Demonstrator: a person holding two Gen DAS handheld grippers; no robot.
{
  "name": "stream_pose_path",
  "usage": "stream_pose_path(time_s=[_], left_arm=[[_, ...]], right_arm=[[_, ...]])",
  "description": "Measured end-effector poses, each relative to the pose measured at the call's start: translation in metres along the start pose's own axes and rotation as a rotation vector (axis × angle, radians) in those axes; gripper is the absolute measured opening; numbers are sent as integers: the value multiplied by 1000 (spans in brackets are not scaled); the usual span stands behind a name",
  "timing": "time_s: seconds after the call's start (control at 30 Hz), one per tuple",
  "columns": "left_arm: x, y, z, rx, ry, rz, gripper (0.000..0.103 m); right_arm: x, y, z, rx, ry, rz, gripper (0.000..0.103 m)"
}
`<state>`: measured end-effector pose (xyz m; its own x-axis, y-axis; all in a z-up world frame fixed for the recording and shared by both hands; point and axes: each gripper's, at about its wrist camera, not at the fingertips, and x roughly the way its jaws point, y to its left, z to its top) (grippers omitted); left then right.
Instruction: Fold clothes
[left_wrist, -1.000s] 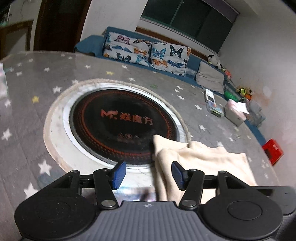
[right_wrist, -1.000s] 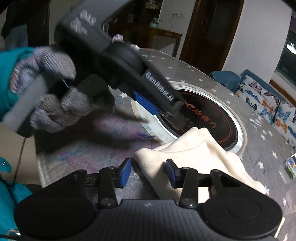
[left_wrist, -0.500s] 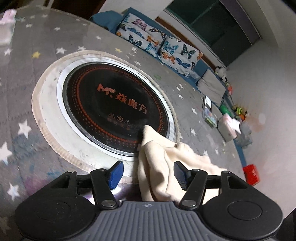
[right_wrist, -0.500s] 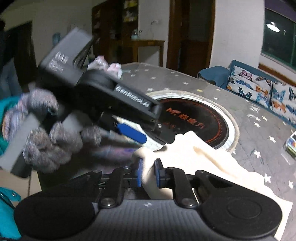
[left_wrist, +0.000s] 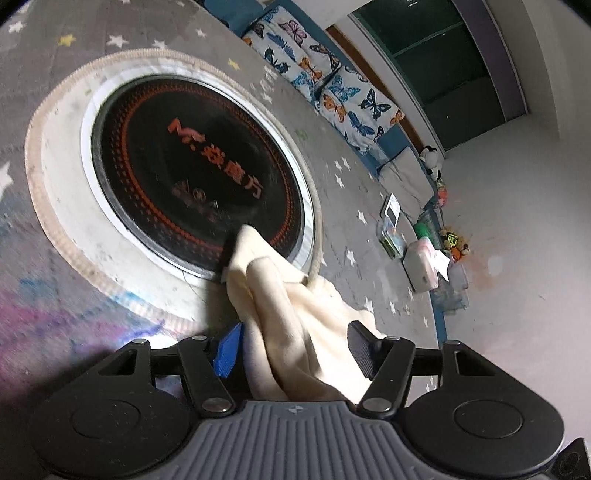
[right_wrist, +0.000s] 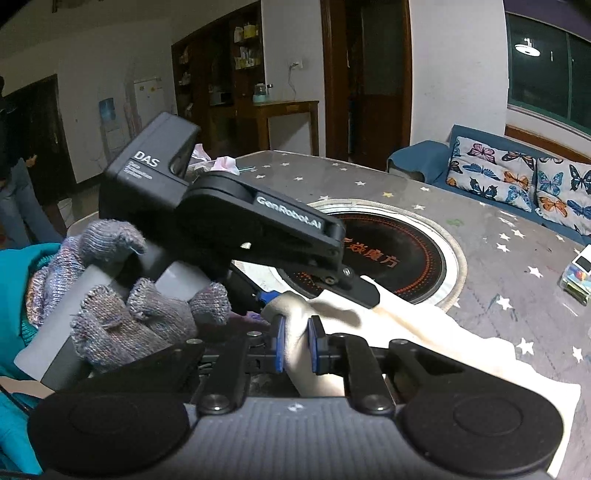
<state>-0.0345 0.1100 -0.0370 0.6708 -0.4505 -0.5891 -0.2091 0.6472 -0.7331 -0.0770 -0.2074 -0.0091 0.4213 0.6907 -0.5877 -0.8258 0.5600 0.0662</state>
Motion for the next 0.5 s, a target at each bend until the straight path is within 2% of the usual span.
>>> stream_pose_path(time_s=[0.1,0.17,0.23,0.27,0.37,0.5], left_arm=[[2,2,-2,-6,-2,5,32],[2,5,-3,-13,-2,6,25],[1,4,-3,-4,-8,6,23],[1,4,-4,4,-12,9,22],[1,1,-4,31,-21,24,21],[3,1,-5,46,-24,42,21]], right_arm=[[1,0,-2,7,4,1,12],[0,0,-4,19,7,0,13],[-1,-1,-5,28,10,1,14],[-3,-2,-6,37,5,-4,18],[-13,-12,-11,80,-7,-23,22],[-29,-39,-24,150,-5,-136,22]])
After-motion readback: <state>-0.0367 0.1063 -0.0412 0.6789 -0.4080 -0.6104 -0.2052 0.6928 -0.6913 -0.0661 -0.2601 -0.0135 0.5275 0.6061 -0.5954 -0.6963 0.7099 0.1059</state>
